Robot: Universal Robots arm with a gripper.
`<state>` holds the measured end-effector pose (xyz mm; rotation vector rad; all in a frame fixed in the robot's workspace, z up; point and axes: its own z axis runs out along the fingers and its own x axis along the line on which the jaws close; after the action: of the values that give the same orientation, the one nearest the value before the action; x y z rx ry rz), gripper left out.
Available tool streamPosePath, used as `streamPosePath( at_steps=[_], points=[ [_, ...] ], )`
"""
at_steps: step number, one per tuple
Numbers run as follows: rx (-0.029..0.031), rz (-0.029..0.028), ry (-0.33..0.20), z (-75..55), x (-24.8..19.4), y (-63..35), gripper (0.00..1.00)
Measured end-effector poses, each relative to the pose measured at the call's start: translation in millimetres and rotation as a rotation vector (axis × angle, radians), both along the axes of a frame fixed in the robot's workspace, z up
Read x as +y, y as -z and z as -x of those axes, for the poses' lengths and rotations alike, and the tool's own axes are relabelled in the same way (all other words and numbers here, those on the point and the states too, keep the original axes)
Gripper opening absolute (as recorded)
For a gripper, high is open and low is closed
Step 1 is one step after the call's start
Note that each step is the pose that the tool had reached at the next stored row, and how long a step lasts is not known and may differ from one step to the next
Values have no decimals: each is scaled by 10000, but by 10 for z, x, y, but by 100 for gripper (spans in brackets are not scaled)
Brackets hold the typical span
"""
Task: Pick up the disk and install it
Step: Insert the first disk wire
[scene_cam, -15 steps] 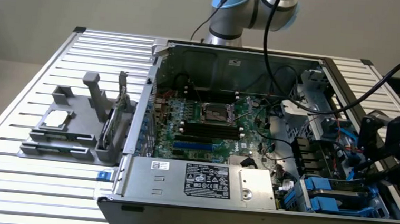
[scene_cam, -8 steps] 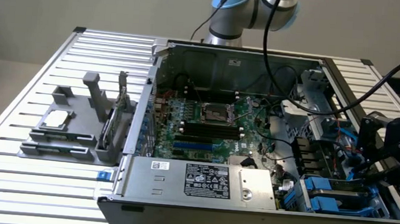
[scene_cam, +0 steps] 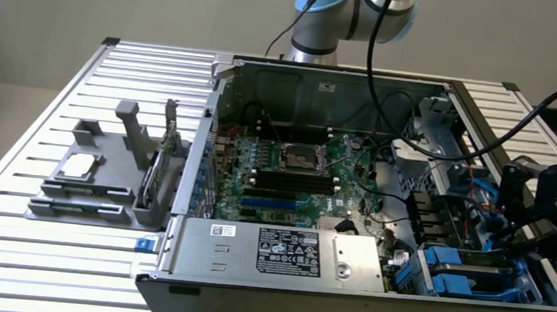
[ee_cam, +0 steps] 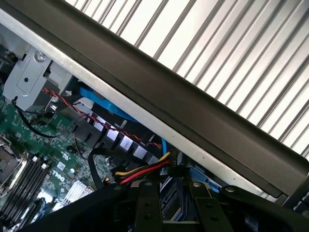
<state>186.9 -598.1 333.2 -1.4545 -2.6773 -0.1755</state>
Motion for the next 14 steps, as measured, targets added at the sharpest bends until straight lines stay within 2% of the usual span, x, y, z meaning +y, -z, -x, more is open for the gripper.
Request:
streamPosePath(
  at_steps=[3,4,6,7,14],
  points=[
    [0,4,19,-1,2,-1,27],
    [0,3,24,-2,2,-1,20],
    [0,3,34,-3,2,0,20],
    [0,4,39,-3,3,0,16],
    [0,3,72,18,9,-38,16]
  ],
)
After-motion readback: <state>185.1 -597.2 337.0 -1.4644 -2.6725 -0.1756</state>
